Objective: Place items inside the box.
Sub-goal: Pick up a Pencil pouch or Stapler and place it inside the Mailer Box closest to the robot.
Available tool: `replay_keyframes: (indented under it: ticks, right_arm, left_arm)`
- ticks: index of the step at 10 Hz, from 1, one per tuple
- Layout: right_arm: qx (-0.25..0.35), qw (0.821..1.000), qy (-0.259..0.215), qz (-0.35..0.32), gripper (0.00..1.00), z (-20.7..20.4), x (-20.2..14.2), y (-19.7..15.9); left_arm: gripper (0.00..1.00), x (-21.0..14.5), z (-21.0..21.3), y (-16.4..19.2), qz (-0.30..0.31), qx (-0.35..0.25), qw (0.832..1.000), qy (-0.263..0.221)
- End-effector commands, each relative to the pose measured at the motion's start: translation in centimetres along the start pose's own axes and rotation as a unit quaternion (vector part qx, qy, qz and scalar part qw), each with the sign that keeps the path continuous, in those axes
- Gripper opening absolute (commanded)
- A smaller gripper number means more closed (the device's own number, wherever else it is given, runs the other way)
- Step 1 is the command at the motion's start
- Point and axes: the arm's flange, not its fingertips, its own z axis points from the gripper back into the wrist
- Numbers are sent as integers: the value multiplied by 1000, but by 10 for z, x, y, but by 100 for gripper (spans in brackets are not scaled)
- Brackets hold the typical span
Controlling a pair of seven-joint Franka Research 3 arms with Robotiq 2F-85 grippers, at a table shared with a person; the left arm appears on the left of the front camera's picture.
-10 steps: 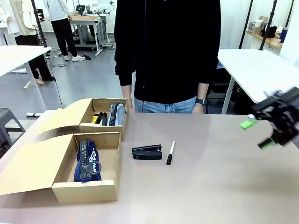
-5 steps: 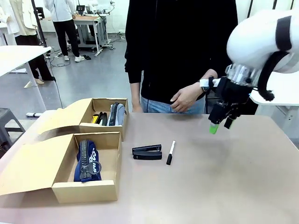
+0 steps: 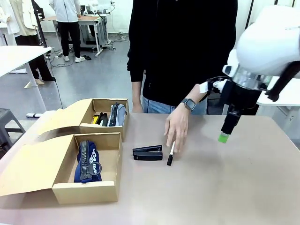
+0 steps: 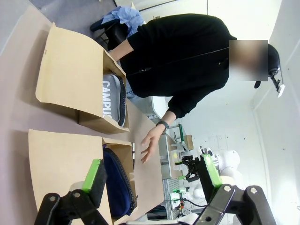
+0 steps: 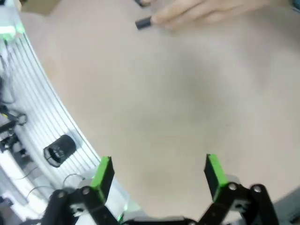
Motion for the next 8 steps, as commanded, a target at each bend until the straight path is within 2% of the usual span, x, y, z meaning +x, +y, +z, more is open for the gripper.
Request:
replay_keyframes:
  ticks: [1,2,3,4,5,6,7,8]
  right_arm:
    - [12,994,-82,-76,100,6,-90,-13]
    - [-34,993,-93,-58,100,8,-139,-15]
    - [-52,990,-129,19,100,0,-185,-16]
    - [-59,986,-151,32,100,-13,-217,-17]
    - [-90,969,-216,74,100,-29,-247,-12]
    - [-111,956,-263,73,100,-48,-268,-12]
    - [-103,950,-289,58,100,-69,-277,-12]
    - [-61,962,-261,41,100,-80,-268,-14]
  left_arm:
    - [100,0,-2,0,-8,-12,1000,-6]
    - [100,0,-2,0,-8,-12,1000,-6]
    - [100,0,-2,0,-8,-12,1000,-6]
    - [100,0,-2,0,-8,-12,1000,-6]
    - [100,0,-2,0,-8,-12,1000,-6]
    - [100,0,-2,0,-8,-12,1000,-6]
    - [100,0,-2,0,-8,-12,1000,-6]
    - [100,0,-2,0,-8,-12,1000,-6]
